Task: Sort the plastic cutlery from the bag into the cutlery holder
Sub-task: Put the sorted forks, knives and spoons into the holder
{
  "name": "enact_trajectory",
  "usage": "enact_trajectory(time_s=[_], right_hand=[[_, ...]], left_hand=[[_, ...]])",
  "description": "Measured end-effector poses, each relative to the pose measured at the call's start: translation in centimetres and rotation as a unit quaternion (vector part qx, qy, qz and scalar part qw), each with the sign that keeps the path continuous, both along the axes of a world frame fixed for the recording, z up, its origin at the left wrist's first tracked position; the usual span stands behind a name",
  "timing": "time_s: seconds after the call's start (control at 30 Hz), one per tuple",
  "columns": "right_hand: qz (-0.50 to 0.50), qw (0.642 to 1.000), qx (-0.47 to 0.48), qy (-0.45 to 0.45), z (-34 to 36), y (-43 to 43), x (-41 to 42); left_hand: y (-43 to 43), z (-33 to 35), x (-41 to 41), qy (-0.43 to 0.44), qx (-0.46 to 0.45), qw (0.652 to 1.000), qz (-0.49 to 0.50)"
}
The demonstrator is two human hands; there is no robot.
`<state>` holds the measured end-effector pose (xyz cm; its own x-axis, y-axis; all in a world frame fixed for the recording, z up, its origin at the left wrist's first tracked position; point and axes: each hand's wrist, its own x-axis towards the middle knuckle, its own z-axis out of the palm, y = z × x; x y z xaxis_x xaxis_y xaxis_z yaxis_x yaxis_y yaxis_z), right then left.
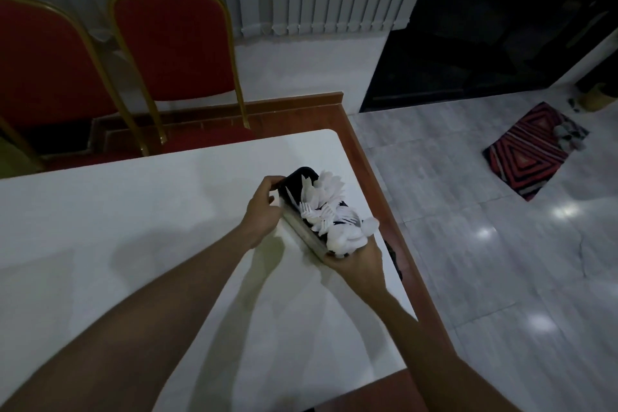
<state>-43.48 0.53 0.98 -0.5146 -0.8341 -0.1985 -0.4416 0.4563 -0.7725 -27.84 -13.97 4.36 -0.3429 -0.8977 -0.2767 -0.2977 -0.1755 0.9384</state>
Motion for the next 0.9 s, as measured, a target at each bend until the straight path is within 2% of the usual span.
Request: enact_trajectory(time_s=[0.17, 0.43, 0.53, 0.9], right_hand=[[0.147, 0.987, 0.02, -0.054, 3.6, -7.6, 2.3], [0.22, 0.968, 0.022, -0.119, 4.1, -17.0, 9.7], [0.229, 0.964, 0.025, -0.129, 3.5, -18.9, 11.7], [0.193, 0.97, 0.022, -0.146, 2.2, -20.8, 13.6]], left_hand=[[-1.6, 0.0, 7.0, 0.053, -0.008, 0.983, 0.173], [-3.0, -0.9, 16.7, 0.045, -0.026, 0.948, 0.315], [-3.5, -1.4, 18.7, 0.023, -0.015, 0.943, 0.33], [-4.0, -2.5, 20.7, 0.037, 0.008, 0.955, 0.293]])
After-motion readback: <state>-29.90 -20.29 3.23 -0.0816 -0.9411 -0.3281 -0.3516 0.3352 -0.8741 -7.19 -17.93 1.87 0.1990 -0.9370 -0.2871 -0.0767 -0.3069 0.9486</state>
